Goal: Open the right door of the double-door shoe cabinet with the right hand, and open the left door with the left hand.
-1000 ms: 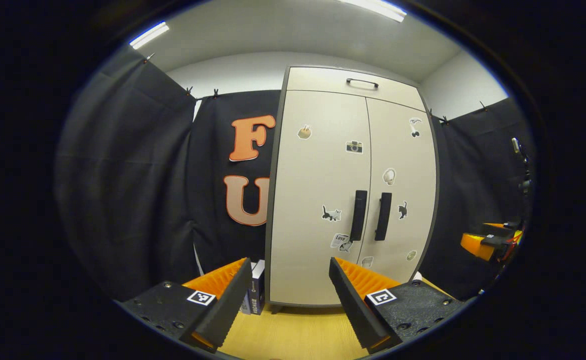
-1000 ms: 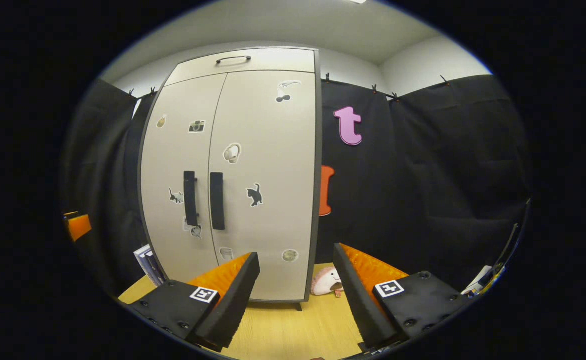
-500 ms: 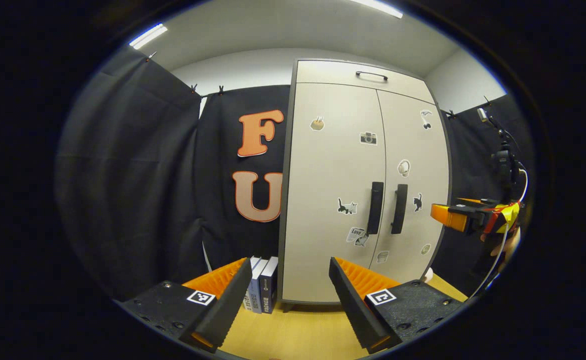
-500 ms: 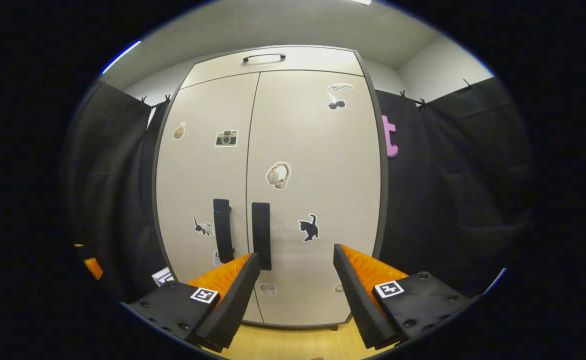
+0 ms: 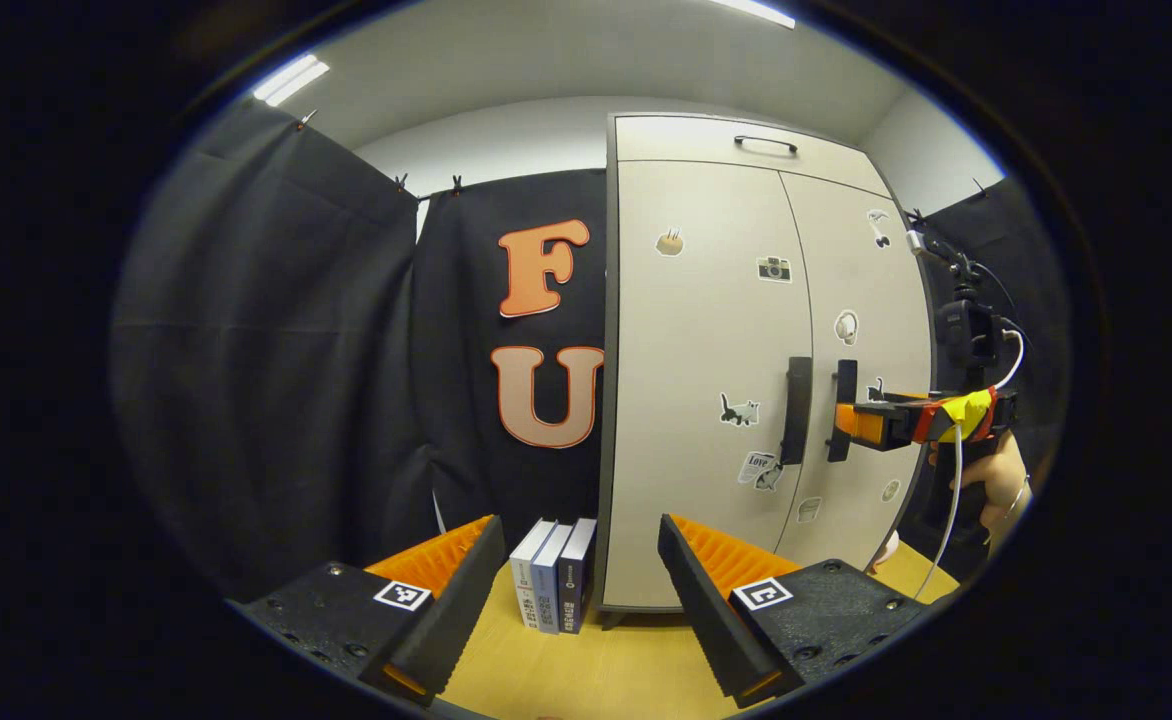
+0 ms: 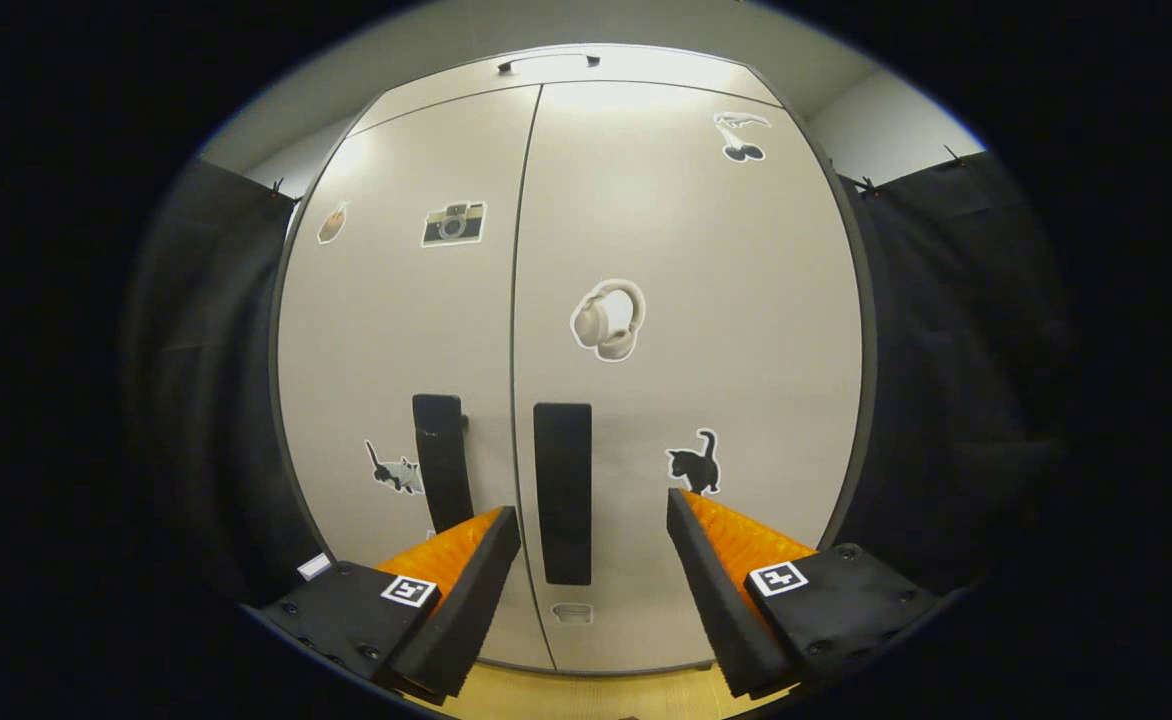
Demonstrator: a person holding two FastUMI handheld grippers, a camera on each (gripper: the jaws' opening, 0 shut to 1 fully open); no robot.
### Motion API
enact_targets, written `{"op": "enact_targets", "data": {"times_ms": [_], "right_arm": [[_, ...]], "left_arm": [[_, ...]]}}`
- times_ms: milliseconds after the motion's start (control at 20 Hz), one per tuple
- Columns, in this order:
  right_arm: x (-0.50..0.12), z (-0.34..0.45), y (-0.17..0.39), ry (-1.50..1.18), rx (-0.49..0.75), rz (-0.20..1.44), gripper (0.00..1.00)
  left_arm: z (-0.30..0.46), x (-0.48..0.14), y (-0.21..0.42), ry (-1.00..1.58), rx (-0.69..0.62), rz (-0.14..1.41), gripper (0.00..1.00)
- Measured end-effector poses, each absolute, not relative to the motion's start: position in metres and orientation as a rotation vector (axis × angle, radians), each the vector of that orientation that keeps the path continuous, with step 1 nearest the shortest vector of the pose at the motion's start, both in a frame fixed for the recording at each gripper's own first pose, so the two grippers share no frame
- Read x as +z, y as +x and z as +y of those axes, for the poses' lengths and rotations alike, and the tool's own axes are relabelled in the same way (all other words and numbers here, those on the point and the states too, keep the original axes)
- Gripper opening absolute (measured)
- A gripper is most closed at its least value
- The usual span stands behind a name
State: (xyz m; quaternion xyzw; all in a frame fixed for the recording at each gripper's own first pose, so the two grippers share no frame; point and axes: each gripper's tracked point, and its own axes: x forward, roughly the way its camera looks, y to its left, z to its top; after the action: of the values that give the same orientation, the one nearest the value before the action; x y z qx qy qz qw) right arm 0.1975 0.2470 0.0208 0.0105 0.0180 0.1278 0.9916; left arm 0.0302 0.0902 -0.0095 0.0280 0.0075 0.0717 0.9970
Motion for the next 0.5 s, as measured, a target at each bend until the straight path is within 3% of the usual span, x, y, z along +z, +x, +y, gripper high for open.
{"op": "enact_targets", "data": {"times_ms": [300,350,500], "right_arm": [[0.018,0.255,0.227,0.02,0.236,0.048,0.96],[0.017,0.257,0.23,0.019,0.239,0.052,0.86],[0.01,0.265,0.234,0.03,0.252,0.081,0.71]], "left_arm": [[0.097,-0.014,0.035,0.046,0.149,0.027,0.95],[0.098,-0.016,0.035,0.041,0.149,0.031,0.95],[0.1,-0.017,0.032,0.039,0.155,0.036,0.95]]}}
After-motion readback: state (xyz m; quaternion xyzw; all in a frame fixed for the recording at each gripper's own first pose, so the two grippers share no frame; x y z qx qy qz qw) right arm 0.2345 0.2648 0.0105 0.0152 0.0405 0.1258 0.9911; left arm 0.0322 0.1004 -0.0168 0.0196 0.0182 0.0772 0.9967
